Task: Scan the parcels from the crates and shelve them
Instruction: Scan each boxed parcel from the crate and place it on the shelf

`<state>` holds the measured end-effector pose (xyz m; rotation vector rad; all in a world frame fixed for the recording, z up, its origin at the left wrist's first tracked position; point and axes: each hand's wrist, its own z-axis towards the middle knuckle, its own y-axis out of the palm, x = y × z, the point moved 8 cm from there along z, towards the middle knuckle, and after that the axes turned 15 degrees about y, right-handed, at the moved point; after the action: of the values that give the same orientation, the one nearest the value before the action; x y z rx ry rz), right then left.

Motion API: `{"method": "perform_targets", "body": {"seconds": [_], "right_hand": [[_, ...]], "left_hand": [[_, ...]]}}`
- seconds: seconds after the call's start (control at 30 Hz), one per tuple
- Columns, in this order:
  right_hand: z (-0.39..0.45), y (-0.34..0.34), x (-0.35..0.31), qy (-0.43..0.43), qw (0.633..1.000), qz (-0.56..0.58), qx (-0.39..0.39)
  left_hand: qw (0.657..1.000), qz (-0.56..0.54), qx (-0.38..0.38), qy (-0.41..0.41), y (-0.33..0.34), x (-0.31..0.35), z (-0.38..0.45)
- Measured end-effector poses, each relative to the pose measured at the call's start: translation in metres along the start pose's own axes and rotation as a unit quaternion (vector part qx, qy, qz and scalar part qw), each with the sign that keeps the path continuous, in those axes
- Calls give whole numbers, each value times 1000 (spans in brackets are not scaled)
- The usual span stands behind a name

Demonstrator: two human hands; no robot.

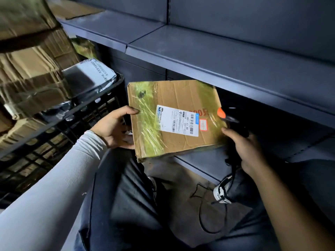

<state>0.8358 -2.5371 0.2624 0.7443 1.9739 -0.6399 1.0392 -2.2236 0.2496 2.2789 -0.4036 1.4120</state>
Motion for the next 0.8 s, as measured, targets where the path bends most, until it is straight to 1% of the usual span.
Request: {"method": "perform_targets", "body": {"seconds": [0.07, 0.23, 0.43, 0.53, 0.7, 0.8], "right_hand": [[-3, 3, 3, 28, 999, 23, -21], [-15, 6, -8, 17, 998, 28, -47], [-33, 5, -26, -22, 997, 20, -73], [-47, 2, -34, -51, 995, 17, -82], [-72, 2, -59, -119, 990, -5, -75], [-87, 1, -74, -139, 989, 3, -57]], "left_hand": [[999, 35, 13, -3, -10, 5, -6], [993, 113, 39, 22, -19, 20, -29], [995, 54, 14, 79, -7, 40, -53], [995, 38, 21, 85, -7, 44, -68], [995, 22, -13, 101, -8, 54, -101], [994, 2, -4, 112, -8, 64, -122]]}}
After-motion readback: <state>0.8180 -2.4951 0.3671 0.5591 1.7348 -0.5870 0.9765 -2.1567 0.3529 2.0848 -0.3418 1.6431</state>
